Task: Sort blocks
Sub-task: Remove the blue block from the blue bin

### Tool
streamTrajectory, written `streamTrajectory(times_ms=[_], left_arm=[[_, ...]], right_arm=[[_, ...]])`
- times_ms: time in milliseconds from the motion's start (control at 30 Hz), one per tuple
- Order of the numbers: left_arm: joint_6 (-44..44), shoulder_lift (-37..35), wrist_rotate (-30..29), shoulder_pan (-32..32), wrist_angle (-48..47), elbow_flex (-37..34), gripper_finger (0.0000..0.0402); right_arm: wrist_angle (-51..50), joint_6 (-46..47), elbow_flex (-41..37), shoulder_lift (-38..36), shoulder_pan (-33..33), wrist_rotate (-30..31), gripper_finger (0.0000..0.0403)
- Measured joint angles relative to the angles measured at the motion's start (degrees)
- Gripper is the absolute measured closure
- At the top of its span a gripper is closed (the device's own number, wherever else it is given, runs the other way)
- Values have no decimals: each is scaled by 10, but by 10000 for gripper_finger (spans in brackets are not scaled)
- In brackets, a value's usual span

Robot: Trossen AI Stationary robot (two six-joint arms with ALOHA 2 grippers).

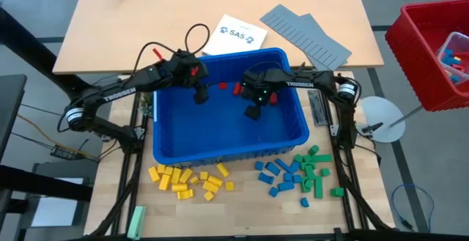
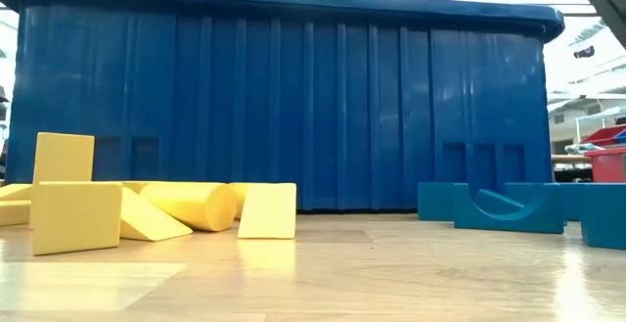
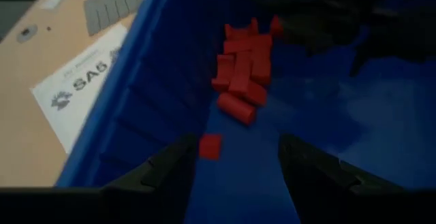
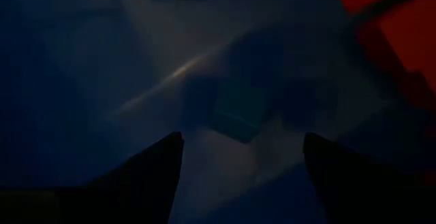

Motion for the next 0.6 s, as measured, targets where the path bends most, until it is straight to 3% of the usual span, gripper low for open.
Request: streamTrajectory(times_ms=[300, 600], left_arm=[[-6, 9, 1, 0, 0, 0, 183], [-12, 9, 0, 0, 0, 0, 183]], right_arm=[[37, 75, 0, 62, -1, 2, 125], [45, 69, 2, 83, -4, 8, 164]])
